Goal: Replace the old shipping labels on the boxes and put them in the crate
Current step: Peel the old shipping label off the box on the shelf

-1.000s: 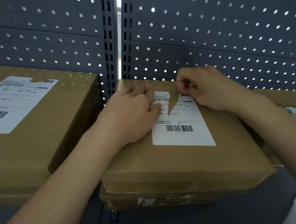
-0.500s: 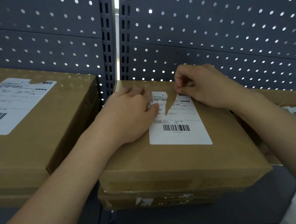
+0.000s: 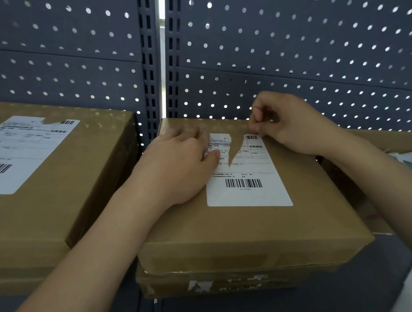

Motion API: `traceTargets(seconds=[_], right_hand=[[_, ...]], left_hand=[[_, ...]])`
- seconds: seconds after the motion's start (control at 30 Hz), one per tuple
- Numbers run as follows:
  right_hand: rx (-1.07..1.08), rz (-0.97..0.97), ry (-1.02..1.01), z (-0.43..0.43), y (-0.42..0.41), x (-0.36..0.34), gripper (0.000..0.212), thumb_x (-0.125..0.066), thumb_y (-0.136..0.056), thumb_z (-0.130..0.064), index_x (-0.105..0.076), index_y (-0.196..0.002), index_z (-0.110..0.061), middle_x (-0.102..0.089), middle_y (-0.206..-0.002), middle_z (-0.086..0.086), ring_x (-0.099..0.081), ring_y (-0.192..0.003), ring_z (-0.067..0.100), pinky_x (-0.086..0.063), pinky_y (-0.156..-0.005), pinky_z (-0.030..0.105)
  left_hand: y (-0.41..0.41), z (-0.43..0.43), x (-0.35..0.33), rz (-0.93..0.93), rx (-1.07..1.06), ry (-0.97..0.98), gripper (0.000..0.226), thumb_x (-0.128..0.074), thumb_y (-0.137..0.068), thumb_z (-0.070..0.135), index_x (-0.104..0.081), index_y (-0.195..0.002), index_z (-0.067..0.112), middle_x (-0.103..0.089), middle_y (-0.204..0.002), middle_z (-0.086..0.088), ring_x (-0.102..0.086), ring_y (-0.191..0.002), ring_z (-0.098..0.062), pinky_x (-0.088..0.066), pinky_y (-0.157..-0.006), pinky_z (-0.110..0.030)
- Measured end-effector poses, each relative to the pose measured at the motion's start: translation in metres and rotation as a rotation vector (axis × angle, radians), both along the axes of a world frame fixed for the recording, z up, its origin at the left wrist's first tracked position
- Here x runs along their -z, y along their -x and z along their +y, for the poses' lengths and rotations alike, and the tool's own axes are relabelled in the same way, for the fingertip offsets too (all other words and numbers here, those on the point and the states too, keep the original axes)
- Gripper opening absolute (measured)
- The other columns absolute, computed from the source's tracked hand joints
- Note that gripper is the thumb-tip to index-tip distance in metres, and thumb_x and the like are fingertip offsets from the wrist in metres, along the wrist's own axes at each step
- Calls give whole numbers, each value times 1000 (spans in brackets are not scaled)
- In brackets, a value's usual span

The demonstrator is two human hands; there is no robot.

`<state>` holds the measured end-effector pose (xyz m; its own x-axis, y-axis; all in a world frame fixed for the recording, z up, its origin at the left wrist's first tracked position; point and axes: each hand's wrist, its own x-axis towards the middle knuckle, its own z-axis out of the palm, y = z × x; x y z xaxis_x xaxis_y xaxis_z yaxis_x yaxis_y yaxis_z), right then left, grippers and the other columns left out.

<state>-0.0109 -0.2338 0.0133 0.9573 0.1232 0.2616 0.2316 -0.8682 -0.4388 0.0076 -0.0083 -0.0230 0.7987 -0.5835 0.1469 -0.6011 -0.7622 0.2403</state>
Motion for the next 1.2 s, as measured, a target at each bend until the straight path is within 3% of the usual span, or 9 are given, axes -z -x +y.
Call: traceTargets(seconds=[0.13,0.3,0.47,0.7,0.83,0.97,1.07,1.2], right_hand=[[-34,44,71,6,-4,-3,29,-68,-88,-13,-49,-74,-30,-69,-90,-7,-65,-82,9,-52,-73,20],[-80,60,232,8,-8,-10,32,-65,-89,-11,-47,-71,-31,-68,-86,-11,-62,-86,2,-49,-71,18],[-121,61,347,7,-12,-8,36,-55,-87,1,-46,-72,-30,-65,-83,-15,-55,-82,-4,-39,-65,6],[-172,59,431,3,-12,-5,23,-53,-89,-1,-50,-83,-23,-59,-85,-7,-52,-77,9,-45,-67,24],[-181,79,404,2,-11,-2,23,-51,-90,-2,-48,-85,-24,-57,-85,-8,-52,-77,10,-45,-67,25],[-181,91,308,2,-11,2,21,-48,-96,-7,-47,-87,-25,-56,-84,-10,-50,-78,6,-41,-65,15],[-163,86,217,-2,-11,4,15,-48,-98,-9,-50,-91,-22,-59,-88,-8,-52,-80,6,-42,-67,16],[-126,62,206,-11,-14,2,13,-56,-96,-15,-61,-100,-26,-61,-93,-19,-53,-85,-9,-39,-69,3]], left_hand=[[-1,1,1,-2,3,4,58,-26,-100,48,-28,-151,21,-32,-154,5,-22,-143,-17,-23,-113,-34],[-2,1,2,-4,2,3,60,-25,-100,49,-24,-153,21,-30,-156,6,-20,-144,-16,-20,-114,-34],[-1,1,2,-8,6,12,58,-26,-100,48,-27,-151,20,-33,-154,5,-23,-142,-16,-23,-112,-34],[0,0,1,-18,-1,-2,55,-27,-100,47,-35,-147,19,-39,-149,2,-27,-140,-18,-24,-110,-33],[1,0,0,-11,0,-12,57,-26,-101,47,-31,-149,19,-36,-152,2,-25,-141,-18,-22,-112,-34],[1,0,0,-9,-2,-9,57,-25,-100,48,-30,-150,21,-33,-154,3,-22,-143,-17,-21,-112,-33],[0,1,0,-1,-5,-8,58,-24,-100,49,-26,-152,22,-28,-157,5,-18,-145,-16,-19,-114,-34],[1,0,-1,6,-9,-11,57,-24,-101,48,-27,-152,23,-29,-156,5,-19,-144,-17,-19,-113,-33]])
